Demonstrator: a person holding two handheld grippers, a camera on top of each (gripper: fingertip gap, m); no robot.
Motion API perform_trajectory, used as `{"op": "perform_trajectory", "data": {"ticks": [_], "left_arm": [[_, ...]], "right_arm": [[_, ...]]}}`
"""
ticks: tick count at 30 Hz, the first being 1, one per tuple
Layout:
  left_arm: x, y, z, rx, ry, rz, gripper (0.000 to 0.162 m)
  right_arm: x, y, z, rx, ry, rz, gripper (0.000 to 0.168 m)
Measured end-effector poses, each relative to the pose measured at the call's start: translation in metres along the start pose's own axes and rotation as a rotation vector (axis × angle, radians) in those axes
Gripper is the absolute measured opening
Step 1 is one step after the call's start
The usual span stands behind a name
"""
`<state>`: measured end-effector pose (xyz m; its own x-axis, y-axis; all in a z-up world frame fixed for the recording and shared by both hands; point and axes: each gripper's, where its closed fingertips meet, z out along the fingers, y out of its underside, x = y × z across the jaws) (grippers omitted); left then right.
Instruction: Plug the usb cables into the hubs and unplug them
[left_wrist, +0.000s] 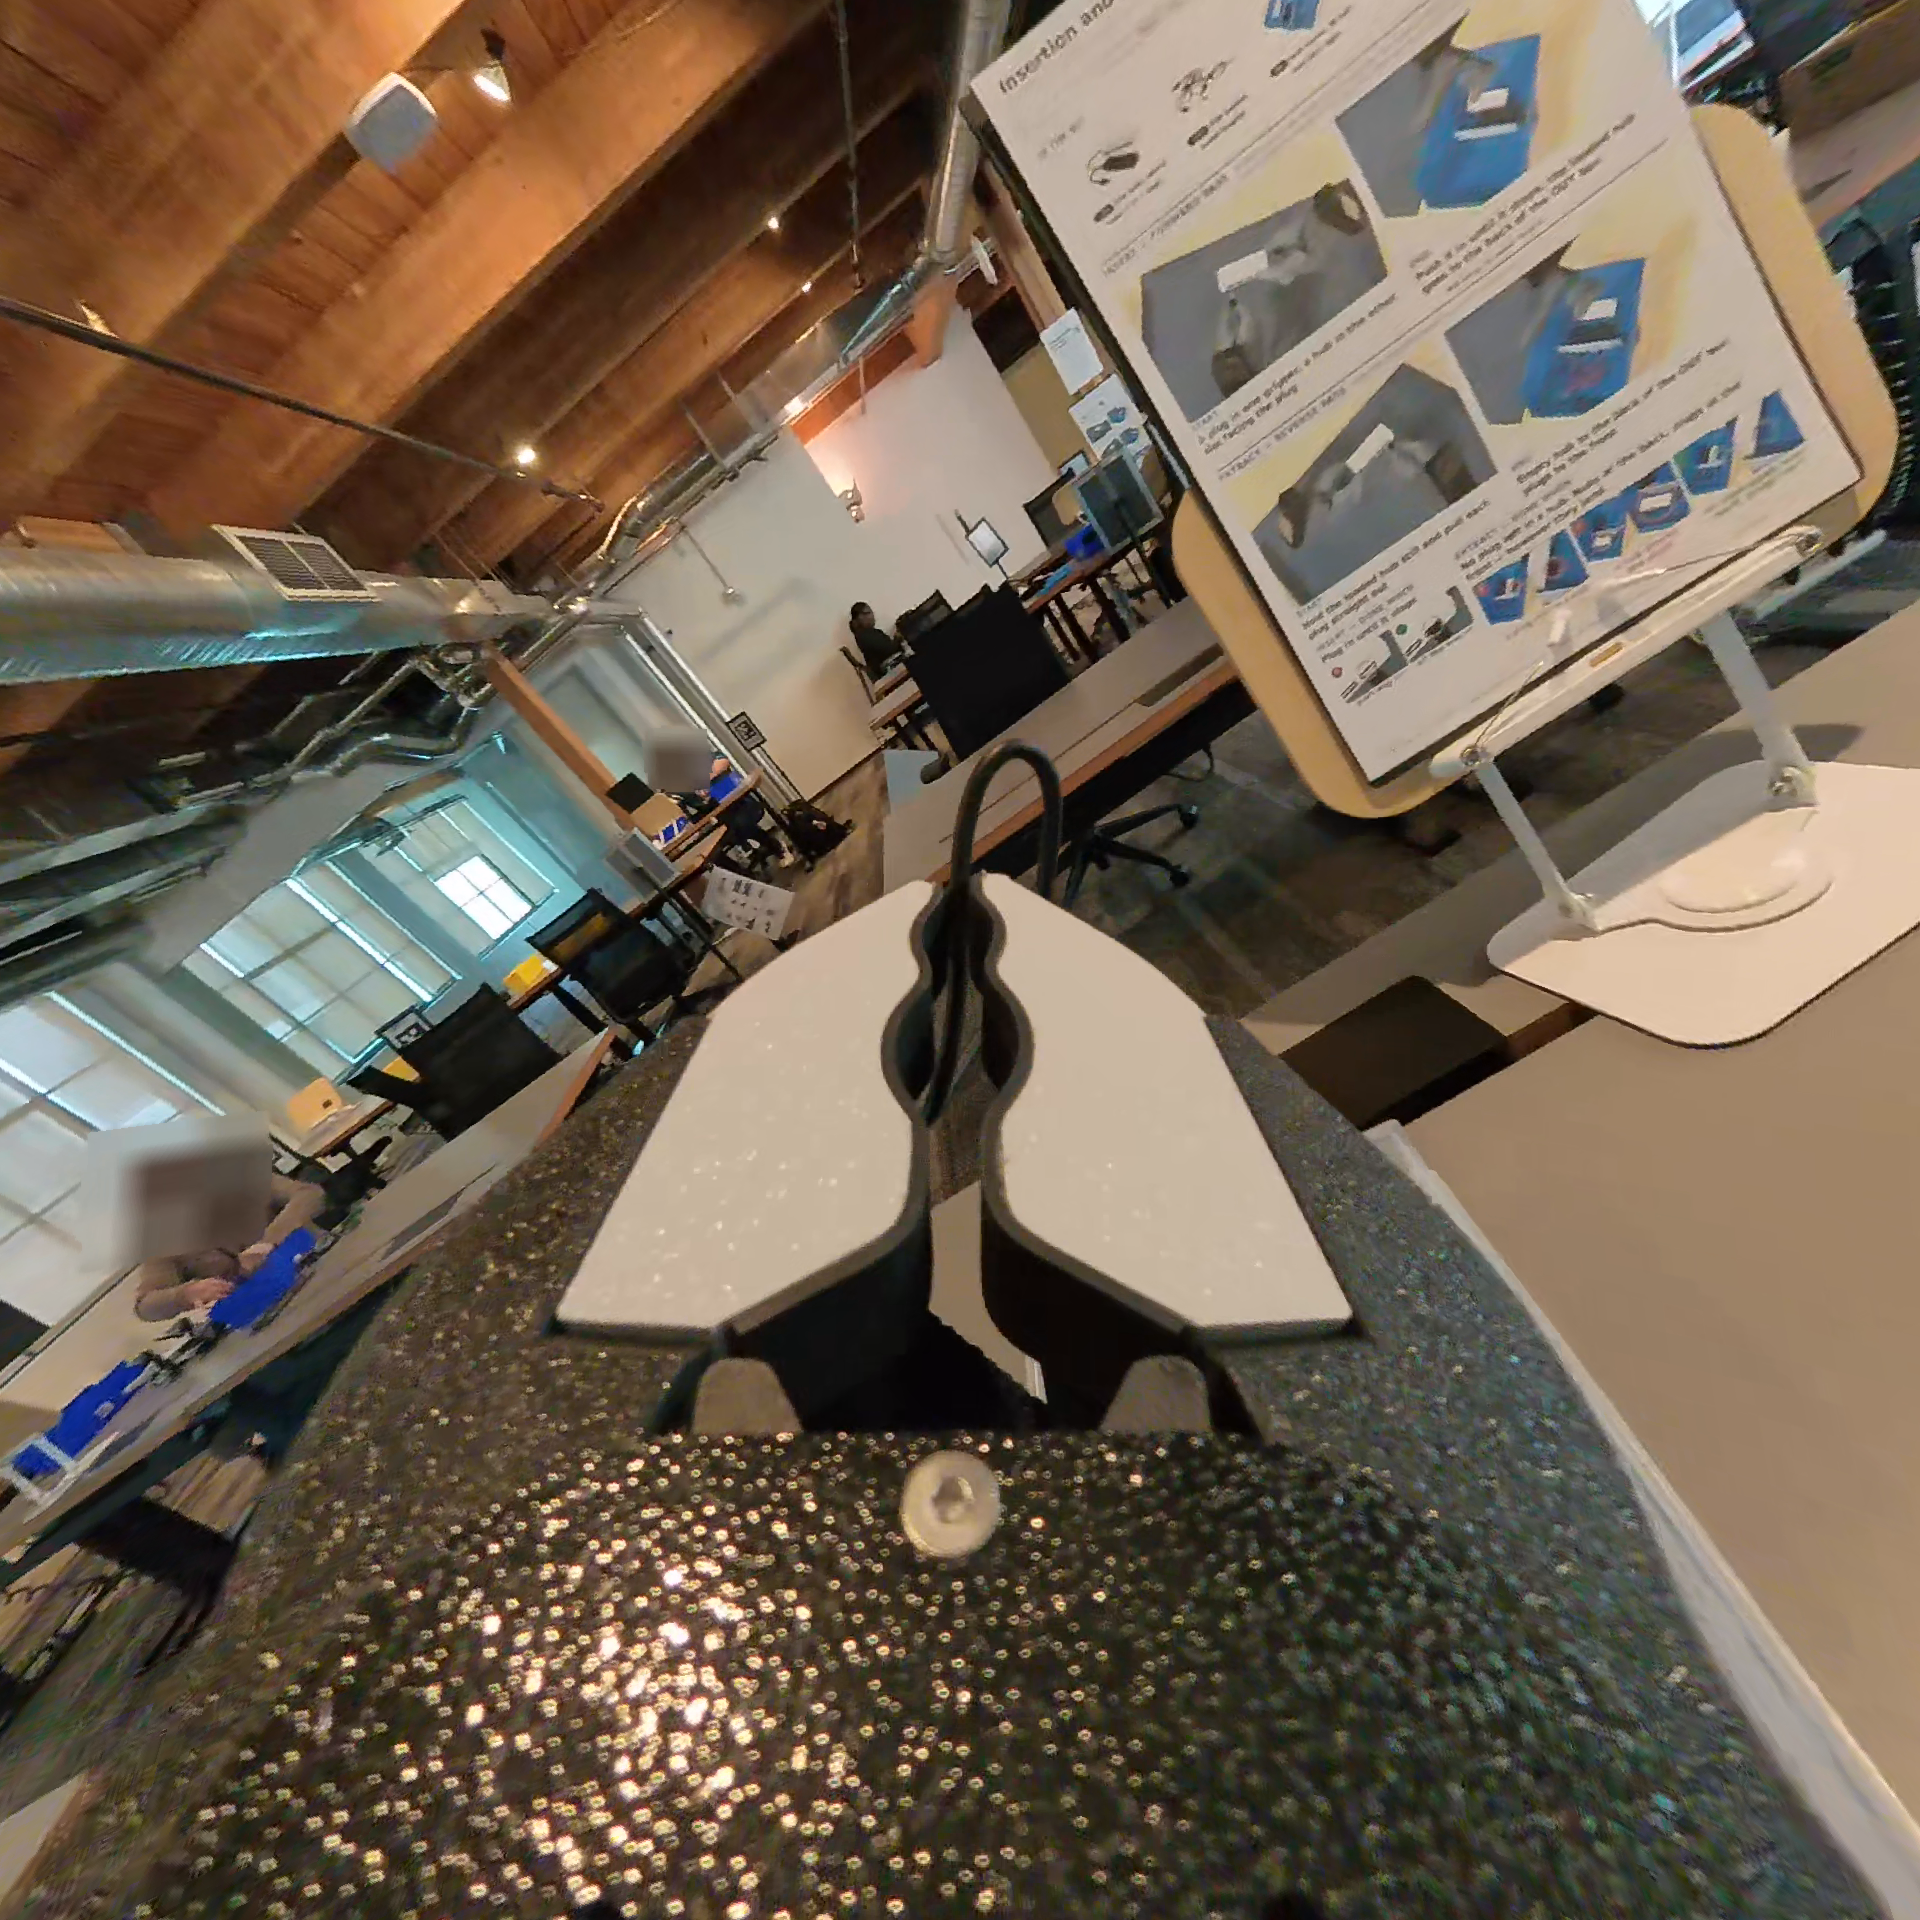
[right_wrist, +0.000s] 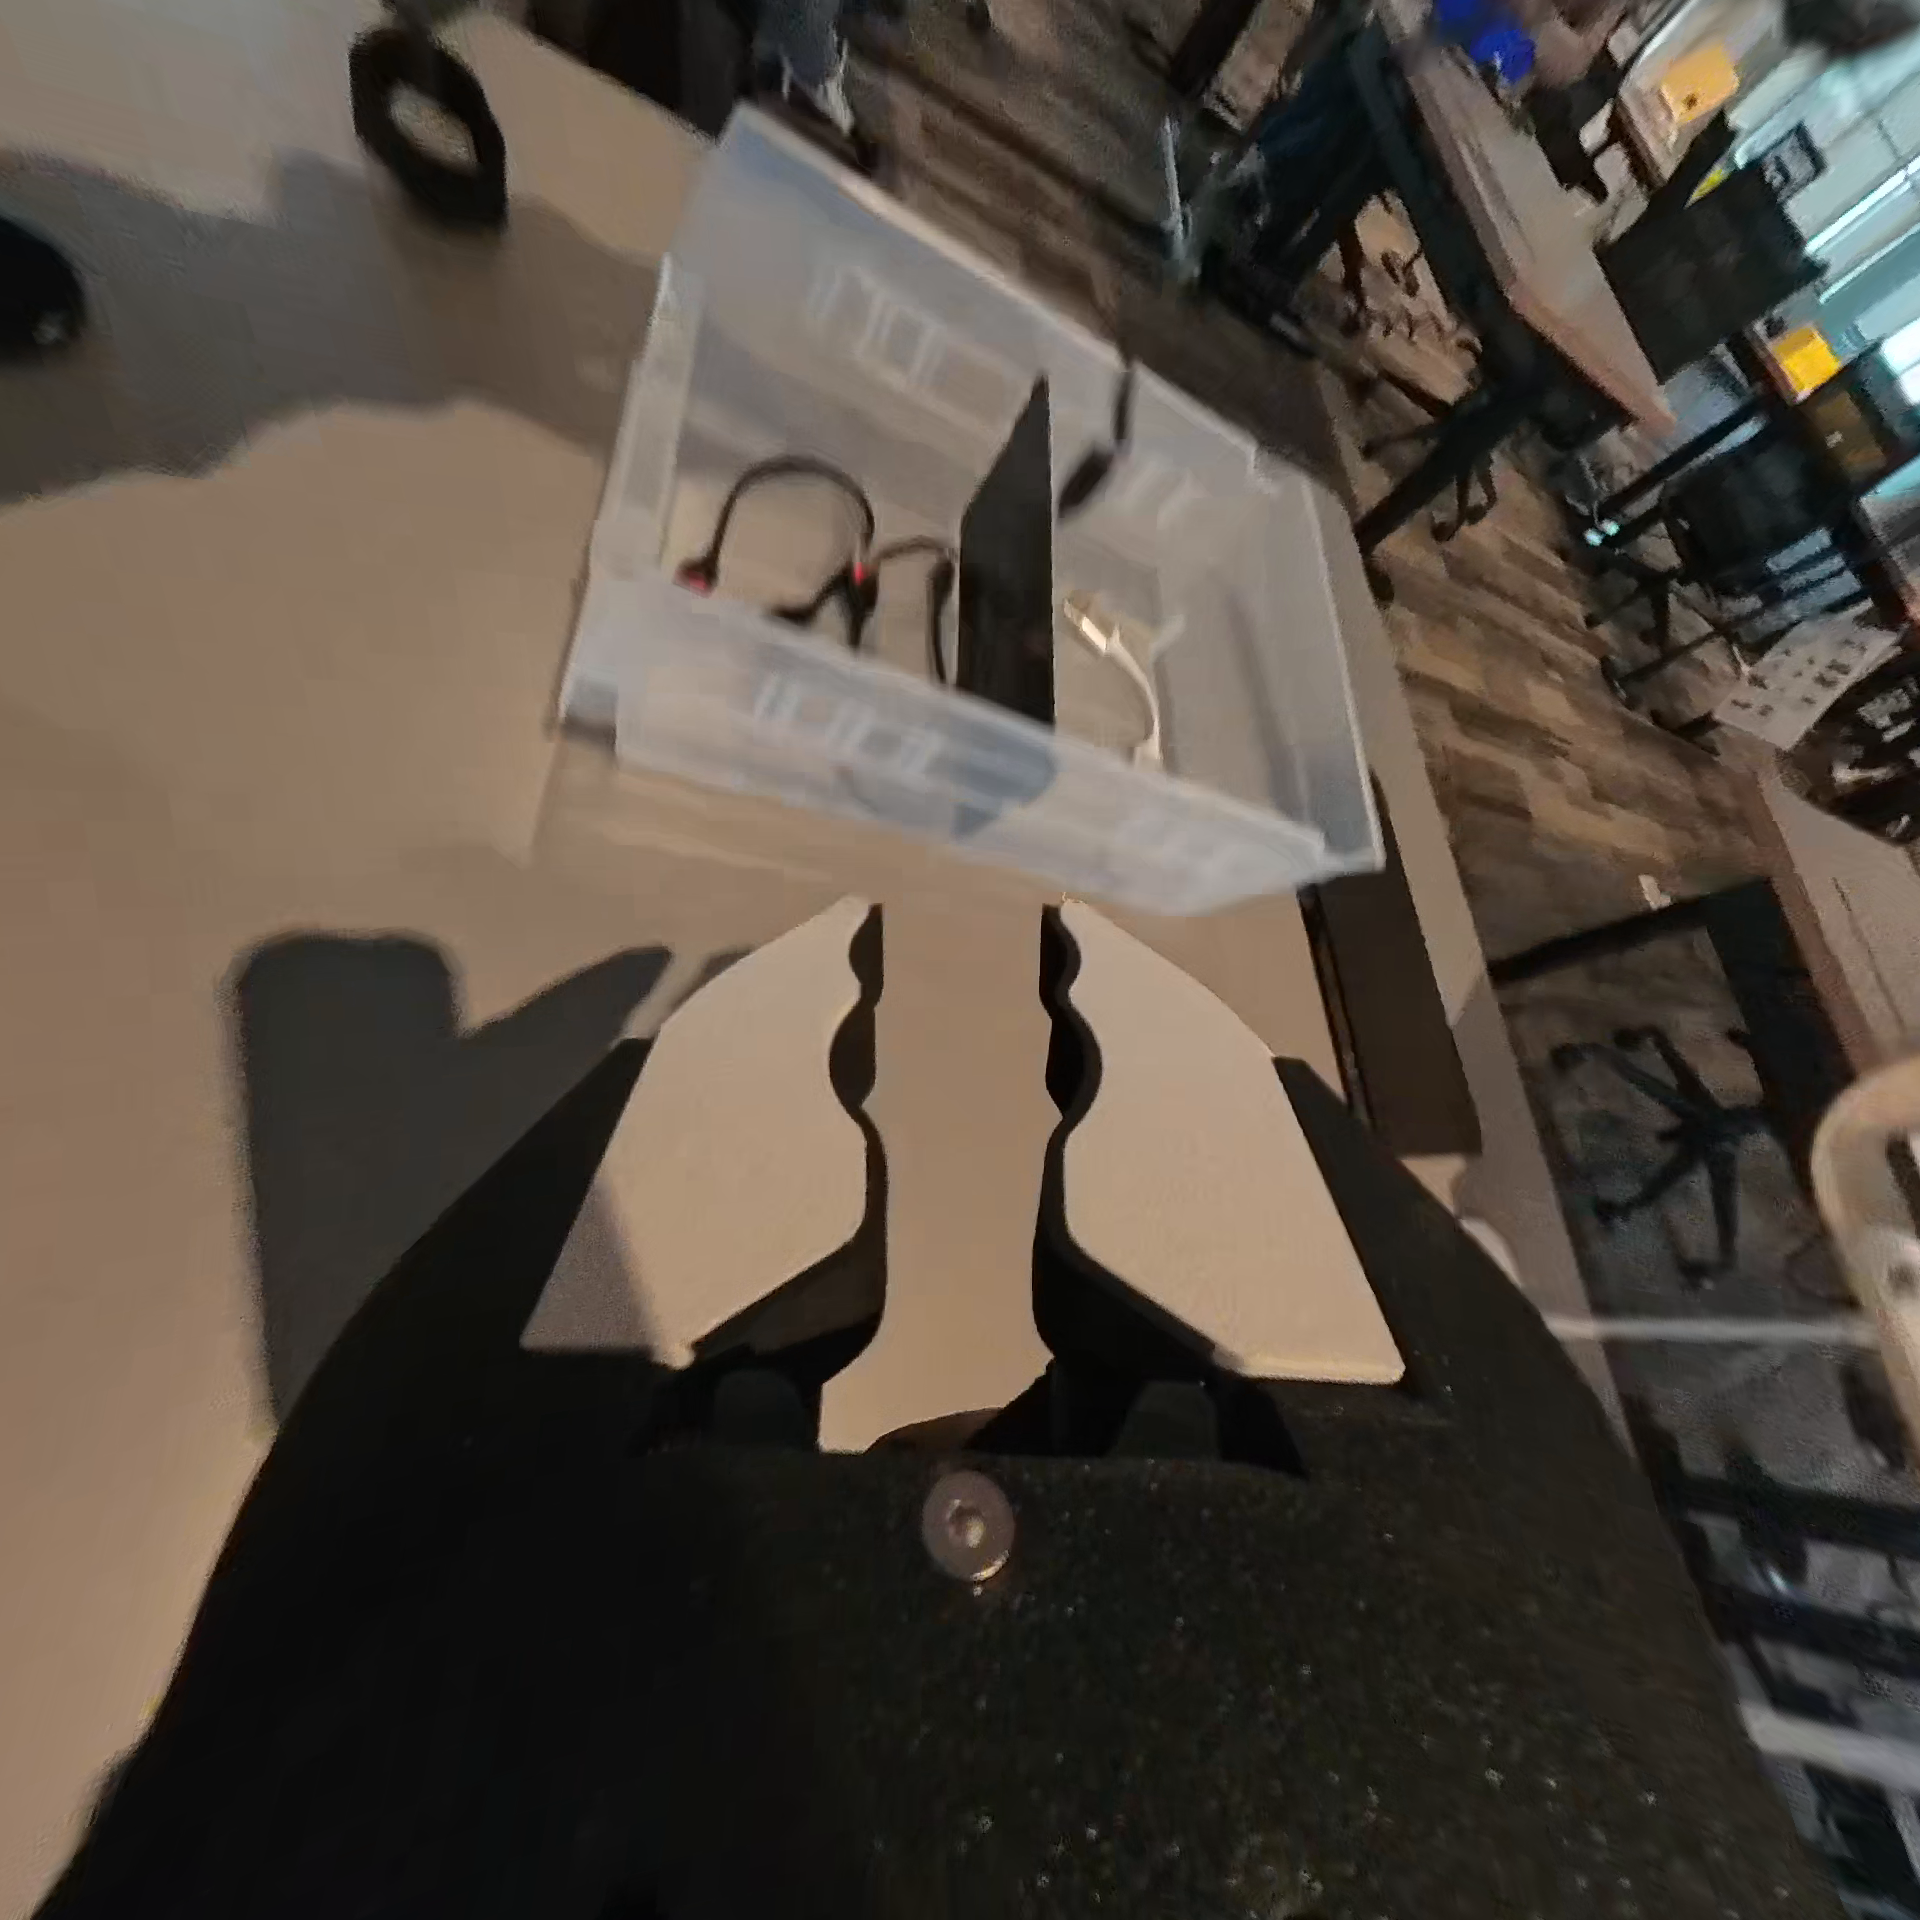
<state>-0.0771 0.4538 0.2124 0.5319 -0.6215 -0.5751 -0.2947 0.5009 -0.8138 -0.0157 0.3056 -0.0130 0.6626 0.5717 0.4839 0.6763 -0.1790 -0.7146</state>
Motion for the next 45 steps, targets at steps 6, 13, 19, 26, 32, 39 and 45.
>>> {"op": "perform_trajectory", "data": {"ticks": [6, 13, 19, 26, 32, 39, 45], "left_arm": [[0.024, -0.03, -0.016, 0.107, 0.111, -0.067, 0.003], [0.1, -0.062, -0.028, 0.246, 0.283, -0.154, 0.003], [0.176, -0.078, -0.027, 0.359, 0.44, -0.252, 0.003], [0.239, -0.077, -0.021, 0.374, 0.55, -0.31, 0.003], [0.269, -0.068, -0.021, 0.35, 0.598, -0.3, 0.003], [0.272, -0.043, -0.019, 0.294, 0.596, -0.335, 0.003], [0.258, 0.005, -0.023, 0.177, 0.533, -0.455, 0.022]], "right_arm": [[-0.004, -0.053, 0.017, 0.181, -0.047, 0.058, 0.034], [0.009, -0.021, -0.041, 0.457, -0.169, 0.384, 0.038], [0.003, 0.034, -0.087, 0.607, -0.347, 0.783, 0.04], [0.027, 0.052, -0.122, 0.896, -0.471, 1.084, 0.034], [0.035, 0.061, -0.117, 0.907, -0.478, 1.147, 0.022], [0.026, 0.066, -0.097, 0.799, -0.408, 1.1, 0.003], [0.028, 0.074, -0.086, 0.65, -0.21, 0.964, 0.003]]}}
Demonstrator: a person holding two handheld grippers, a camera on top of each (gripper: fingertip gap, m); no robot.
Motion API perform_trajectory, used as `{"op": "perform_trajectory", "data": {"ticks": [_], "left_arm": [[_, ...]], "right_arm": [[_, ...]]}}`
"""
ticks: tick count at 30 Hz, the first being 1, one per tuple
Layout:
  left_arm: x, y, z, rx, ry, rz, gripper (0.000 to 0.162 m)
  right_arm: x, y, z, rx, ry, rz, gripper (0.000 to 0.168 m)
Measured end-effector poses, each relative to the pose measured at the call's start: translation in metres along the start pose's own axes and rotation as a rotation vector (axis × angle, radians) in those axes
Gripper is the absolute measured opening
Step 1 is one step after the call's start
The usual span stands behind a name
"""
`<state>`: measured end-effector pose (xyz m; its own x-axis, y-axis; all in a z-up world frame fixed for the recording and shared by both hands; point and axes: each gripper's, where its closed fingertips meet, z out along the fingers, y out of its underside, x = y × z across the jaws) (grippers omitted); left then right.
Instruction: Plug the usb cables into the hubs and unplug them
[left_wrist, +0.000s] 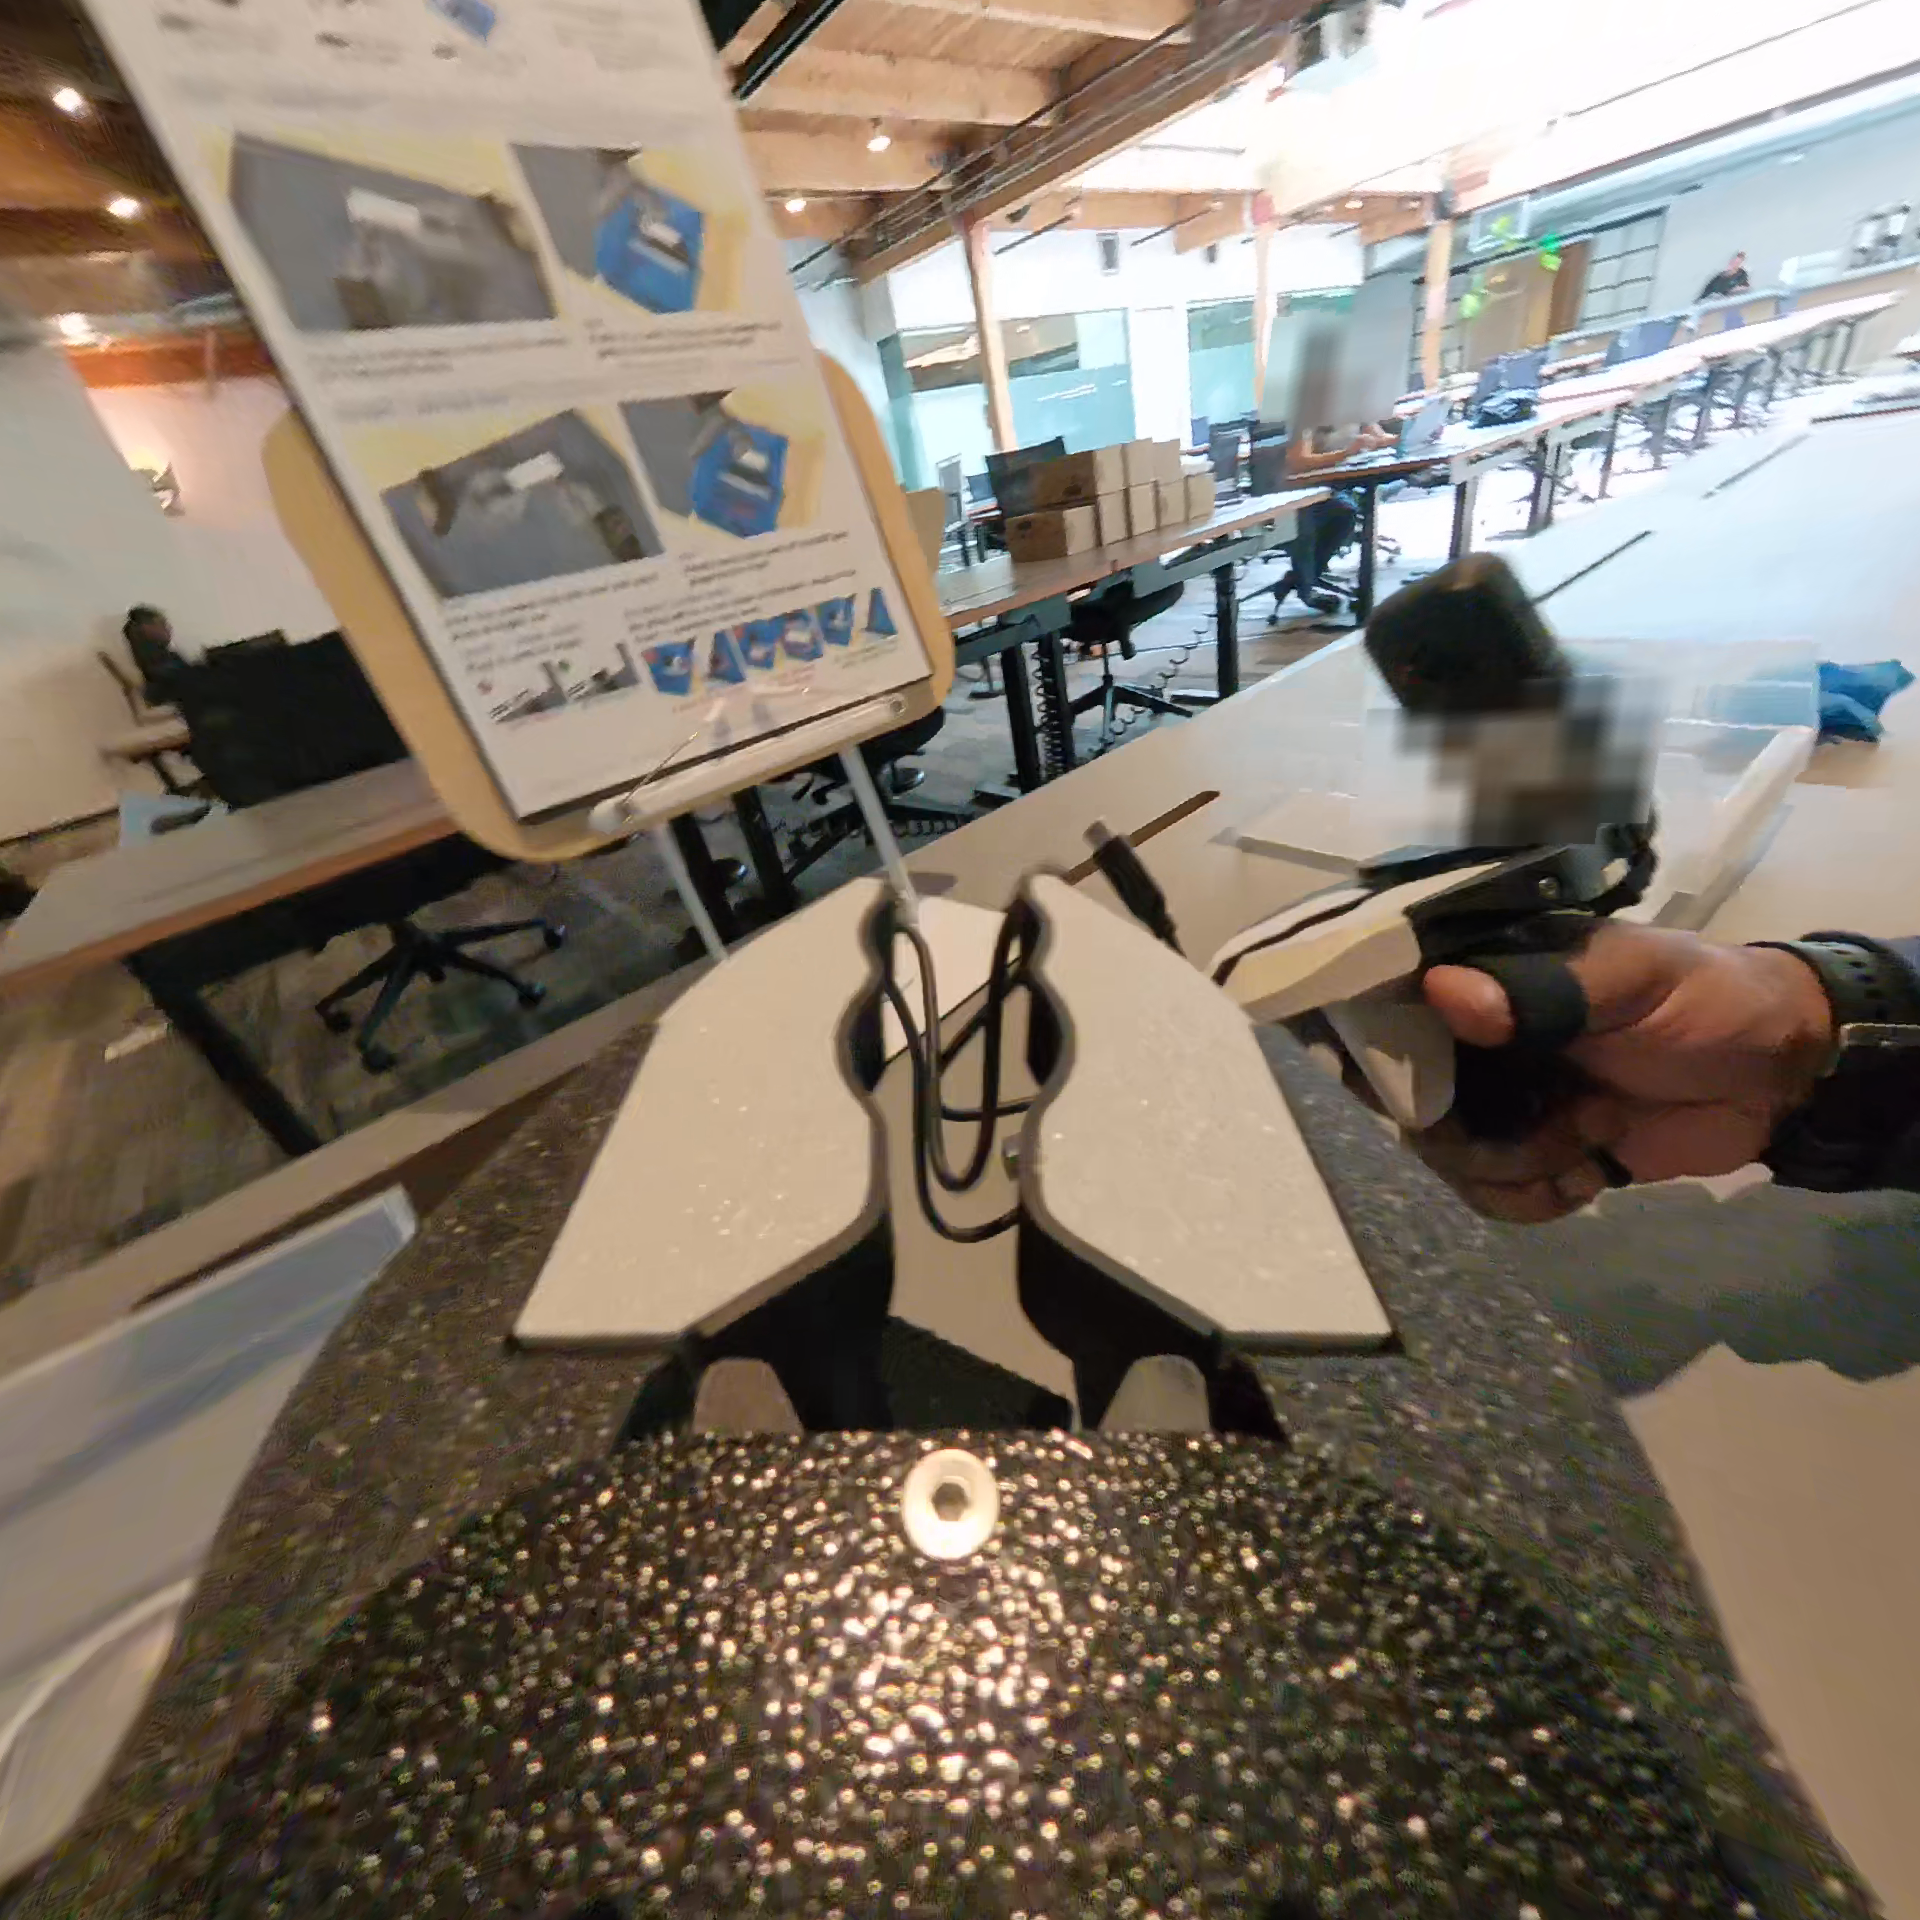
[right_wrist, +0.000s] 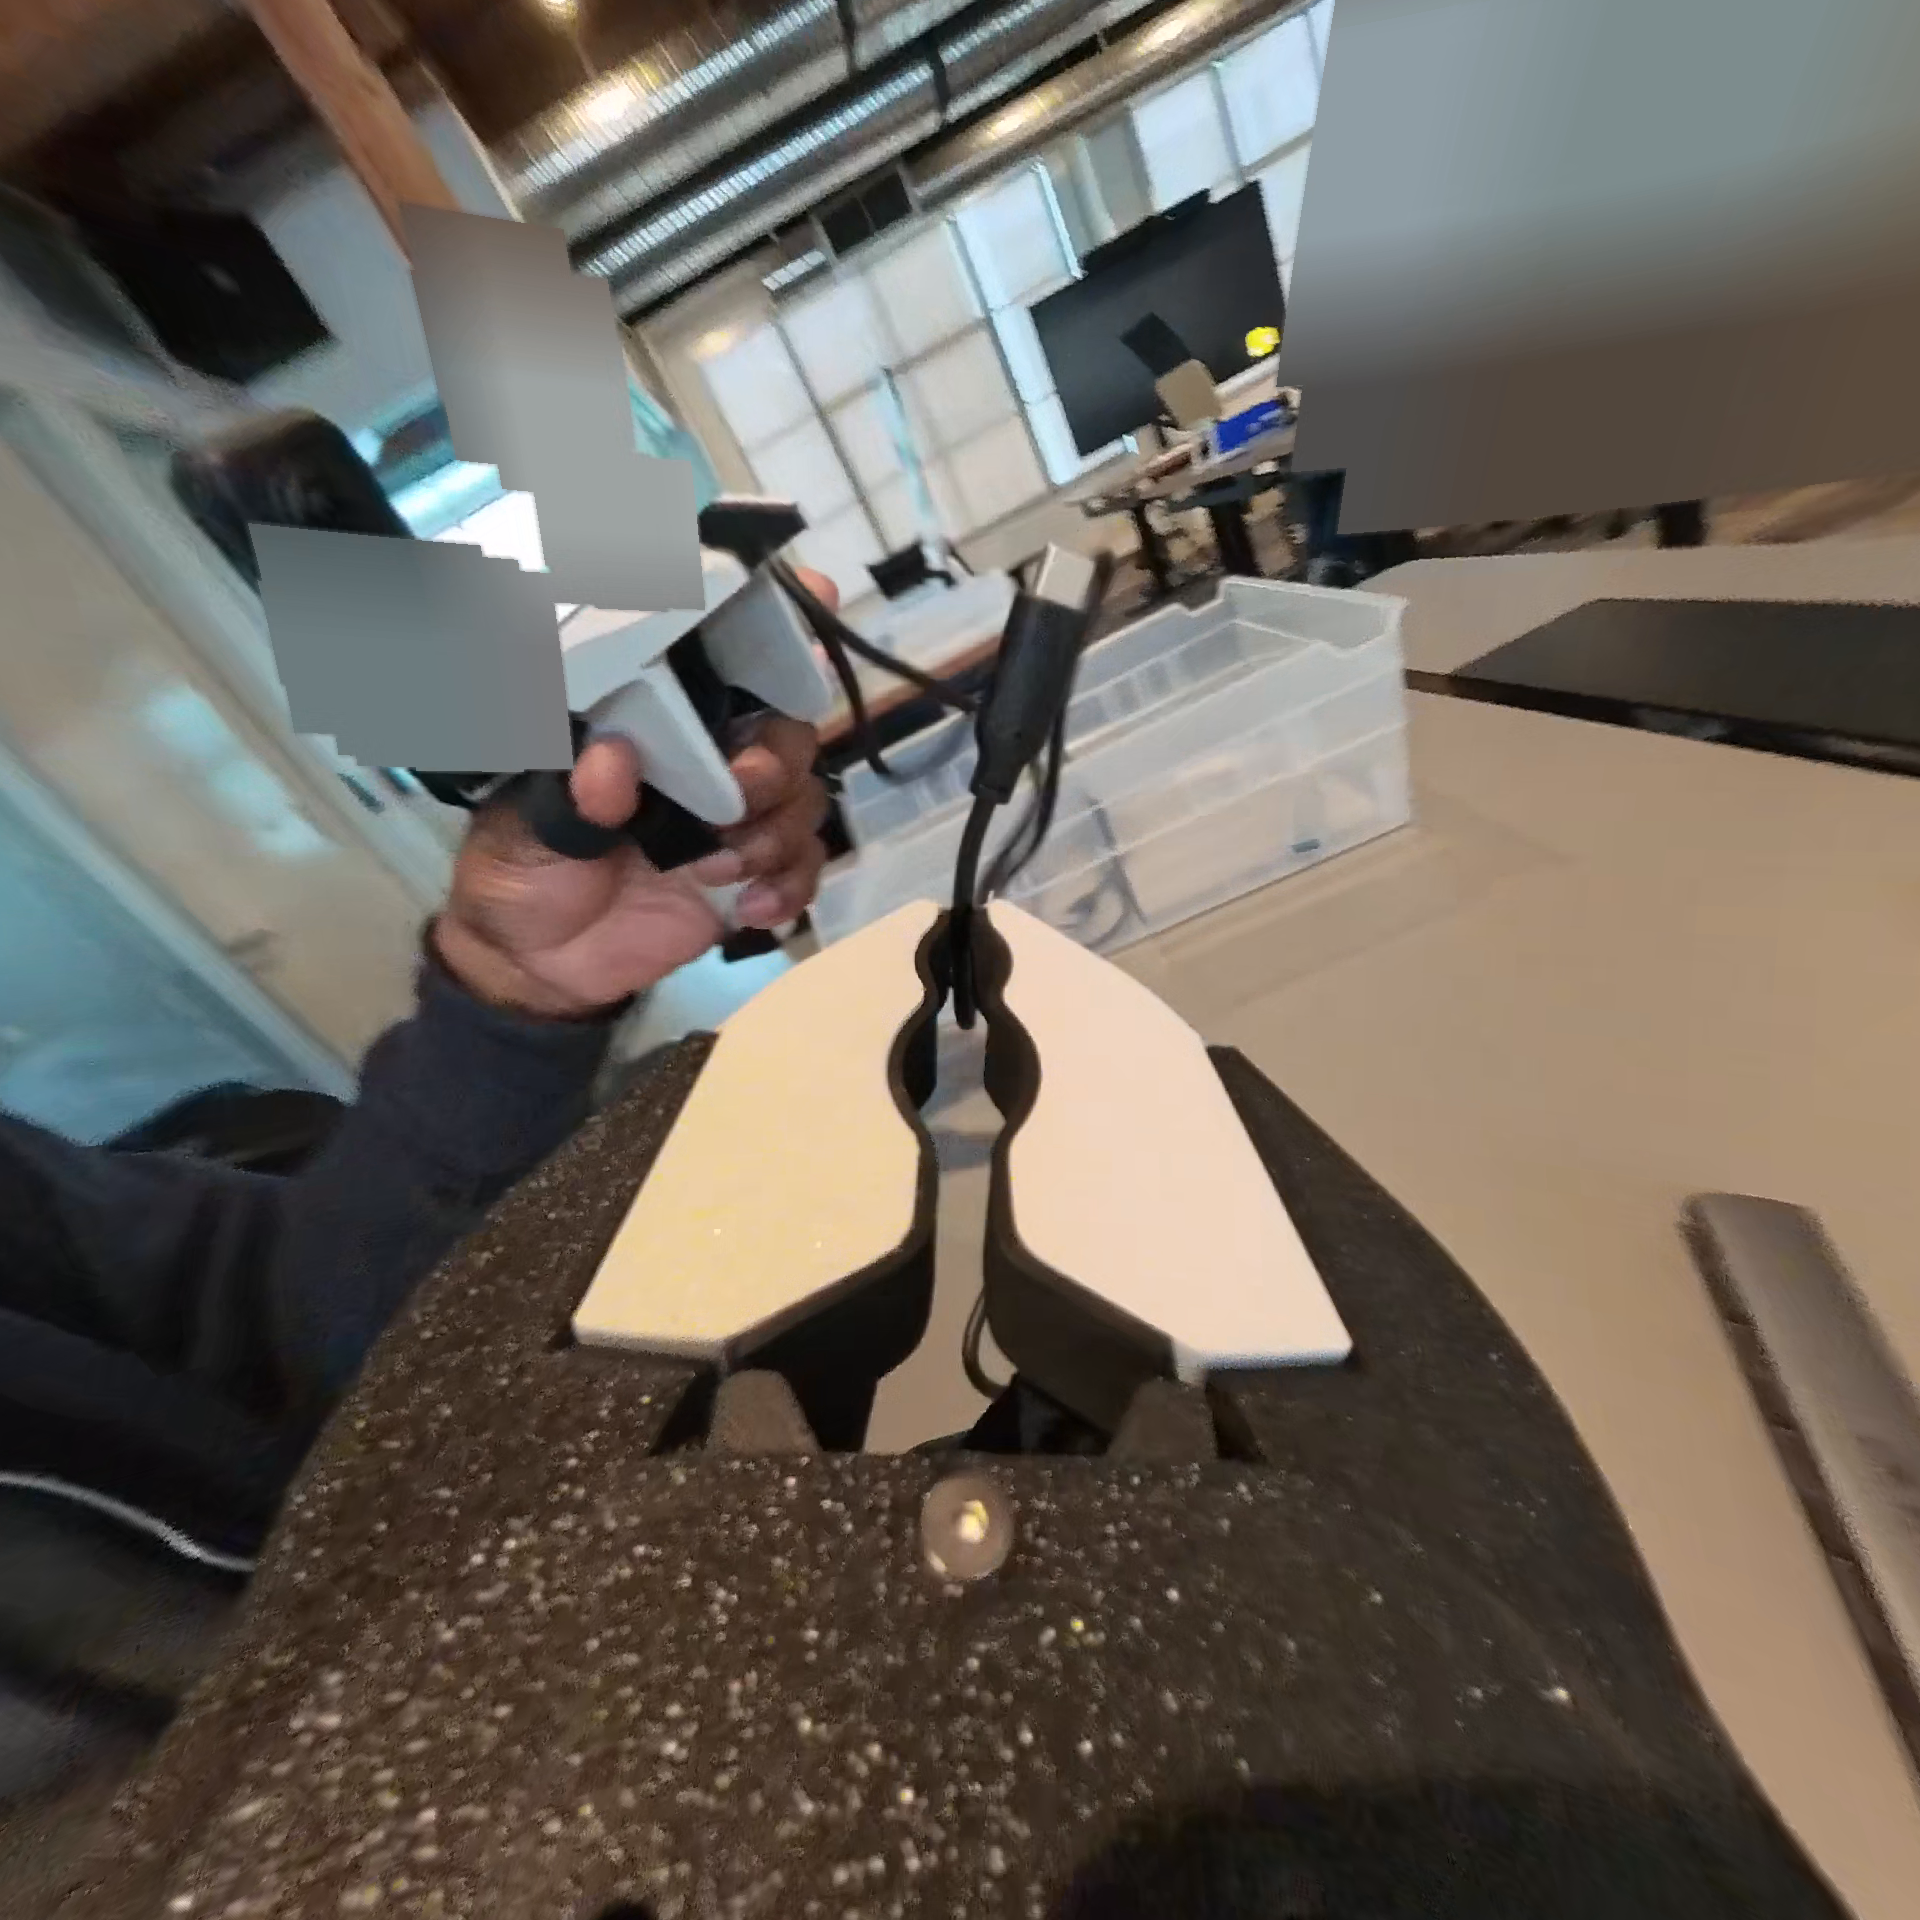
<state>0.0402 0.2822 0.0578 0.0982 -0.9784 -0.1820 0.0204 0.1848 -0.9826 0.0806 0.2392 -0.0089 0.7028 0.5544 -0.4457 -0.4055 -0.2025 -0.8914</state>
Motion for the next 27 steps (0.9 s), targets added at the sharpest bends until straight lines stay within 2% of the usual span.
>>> {"op": "perform_trajectory", "data": {"ticks": [3, 5, 7, 9, 11, 13, 16, 21, 23, 27], "left_arm": [[-0.014, 0.007, -0.021, -0.042, -0.061, -0.036, 0.046], [-0.024, 0.005, -0.036, -0.076, -0.117, -0.025, 0.051], [-0.022, -0.01, -0.044, -0.068, -0.133, -0.011, 0.043], [0.0, -0.02, -0.035, -0.074, -0.05, -0.03, 0.036], [0.029, -0.01, -0.015, -0.15, 0.055, -0.034, 0.036], [0.041, 0.009, 0.004, -0.229, 0.066, -0.022, 0.036], [0.053, 0.024, 0.023, -0.264, 0.076, -0.053, 0.033], [0.056, 0.036, 0.034, -0.287, 0.074, -0.131, 0.028], [0.06, 0.038, 0.034, -0.283, 0.106, -0.157, 0.014], [0.063, 0.04, 0.037, -0.245, 0.145, -0.196, 0.008]], "right_arm": [[0.004, -0.001, 0.0, -0.038, 0.093, -0.104, 0.003], [0.005, -0.001, 0.001, -0.053, 0.145, -0.154, 0.003], [0.006, 0.0, 0.002, -0.07, 0.195, -0.213, 0.003], [0.004, 0.002, 0.004, -0.092, 0.241, -0.281, 0.003], [0.0, 0.004, 0.007, -0.107, 0.281, -0.343, 0.003], [-0.003, 0.004, 0.008, -0.113, 0.316, -0.4, 0.003], [-0.007, 0.005, 0.007, -0.126, 0.365, -0.485, 0.003], [-0.015, 0.006, 0.005, -0.126, 0.394, -0.592, 0.003], [-0.016, 0.007, 0.005, -0.127, 0.402, -0.626, 0.003], [-0.015, 0.009, 0.005, -0.127, 0.405, -0.644, 0.003]]}}
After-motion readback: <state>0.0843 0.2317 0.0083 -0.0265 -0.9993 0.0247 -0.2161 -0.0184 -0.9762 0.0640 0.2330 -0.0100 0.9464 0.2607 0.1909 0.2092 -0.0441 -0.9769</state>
